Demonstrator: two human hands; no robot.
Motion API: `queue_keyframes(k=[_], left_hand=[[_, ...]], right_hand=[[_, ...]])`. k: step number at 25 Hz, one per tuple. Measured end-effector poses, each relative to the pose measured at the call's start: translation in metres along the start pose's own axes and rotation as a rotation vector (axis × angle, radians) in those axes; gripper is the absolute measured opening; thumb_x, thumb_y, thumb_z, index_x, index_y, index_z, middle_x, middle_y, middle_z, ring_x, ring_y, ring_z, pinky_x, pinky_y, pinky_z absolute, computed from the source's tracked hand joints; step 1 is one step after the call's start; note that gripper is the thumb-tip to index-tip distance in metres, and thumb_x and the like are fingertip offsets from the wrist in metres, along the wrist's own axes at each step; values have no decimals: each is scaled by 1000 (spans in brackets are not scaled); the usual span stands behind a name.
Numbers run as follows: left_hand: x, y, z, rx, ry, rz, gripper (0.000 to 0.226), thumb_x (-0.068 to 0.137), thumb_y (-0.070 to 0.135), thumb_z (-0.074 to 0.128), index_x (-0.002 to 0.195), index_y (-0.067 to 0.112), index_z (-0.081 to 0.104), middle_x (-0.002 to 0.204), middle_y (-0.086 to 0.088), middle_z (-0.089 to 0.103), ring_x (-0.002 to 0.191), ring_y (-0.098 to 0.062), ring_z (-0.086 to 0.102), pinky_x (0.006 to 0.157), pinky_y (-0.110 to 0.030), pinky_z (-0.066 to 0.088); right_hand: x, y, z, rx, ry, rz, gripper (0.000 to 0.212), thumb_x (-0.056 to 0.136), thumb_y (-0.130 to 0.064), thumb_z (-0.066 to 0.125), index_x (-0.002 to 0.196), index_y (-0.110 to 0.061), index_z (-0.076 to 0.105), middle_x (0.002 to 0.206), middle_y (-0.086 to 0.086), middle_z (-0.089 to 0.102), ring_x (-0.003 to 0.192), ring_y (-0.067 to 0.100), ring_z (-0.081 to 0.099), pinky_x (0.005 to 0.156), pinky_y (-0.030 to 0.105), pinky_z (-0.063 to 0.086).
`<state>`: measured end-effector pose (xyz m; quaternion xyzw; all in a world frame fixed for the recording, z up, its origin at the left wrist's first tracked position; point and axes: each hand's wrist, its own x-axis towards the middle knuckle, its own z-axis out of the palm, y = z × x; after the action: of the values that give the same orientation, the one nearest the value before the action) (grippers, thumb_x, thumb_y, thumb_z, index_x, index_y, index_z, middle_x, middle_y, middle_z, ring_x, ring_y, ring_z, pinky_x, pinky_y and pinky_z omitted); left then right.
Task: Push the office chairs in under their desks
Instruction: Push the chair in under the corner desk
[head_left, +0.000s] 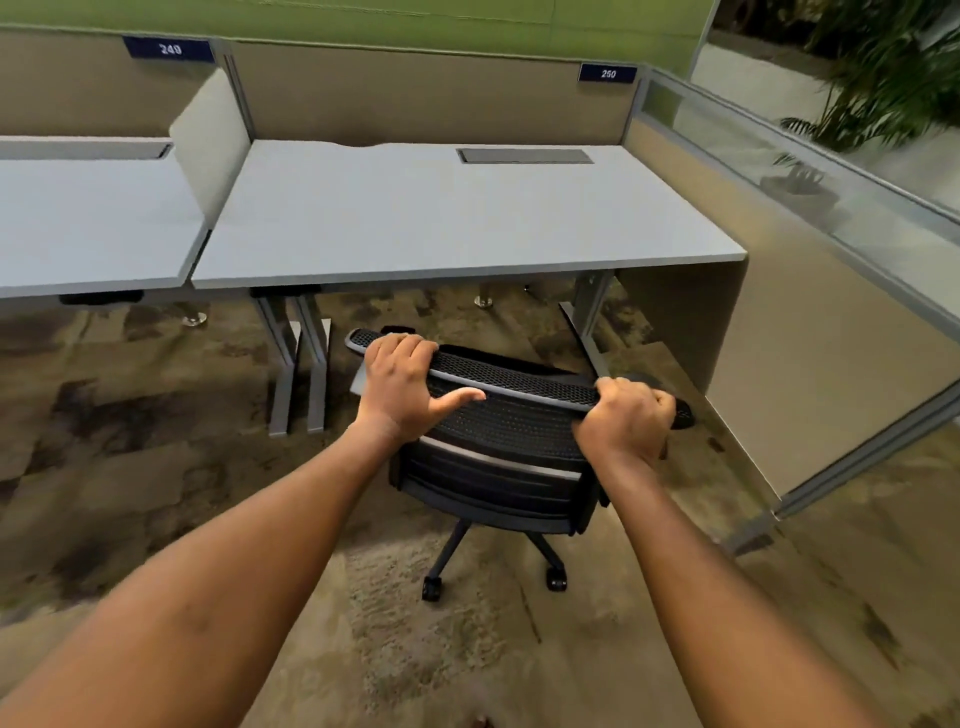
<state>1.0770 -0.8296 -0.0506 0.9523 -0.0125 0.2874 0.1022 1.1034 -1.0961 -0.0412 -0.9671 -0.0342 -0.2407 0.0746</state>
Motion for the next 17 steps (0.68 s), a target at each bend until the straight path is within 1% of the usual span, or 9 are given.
queue_keyframes(k=[3,6,10,14,17], left_hand=[[31,-14,10,-32,-112,-47,88,69,92,34,103,14,58,105,-3,58,104,-25,50,99,-41,32],[61,-25,19,-34,-194,-88,97,63,96,28,107,13,53,106,-5,50,107,-26,45,102,-42,29],[95,-40,34,-47,-233,-127,99,59,97,28,106,12,47,107,-6,44,106,-26,41,101,-41,28],[119,-59,45,-49,-252,-109,94,60,96,28,100,12,43,103,-7,42,100,-26,40,96,-40,28],[137,-75,52,-42,-266,-96,94,60,95,28,100,11,42,103,-8,43,100,-27,41,96,-41,29]], right_hand=[[30,-9,16,-6,-28,-6,11,69,-9,59,76,-16,62,77,2,63,79,27,57,78,38,31],[60,-15,30,-42,-61,-32,13,71,-7,56,79,-16,61,79,3,64,80,28,57,77,38,29],[92,-25,47,-36,-90,-32,15,70,-7,56,81,-16,61,80,3,64,82,27,57,79,40,32],[114,-40,57,-71,-124,-33,17,68,-10,60,84,-17,60,83,1,64,84,26,57,80,40,33],[129,-54,64,-87,-143,-13,16,69,-13,63,83,-18,59,82,1,63,82,26,56,78,41,34]])
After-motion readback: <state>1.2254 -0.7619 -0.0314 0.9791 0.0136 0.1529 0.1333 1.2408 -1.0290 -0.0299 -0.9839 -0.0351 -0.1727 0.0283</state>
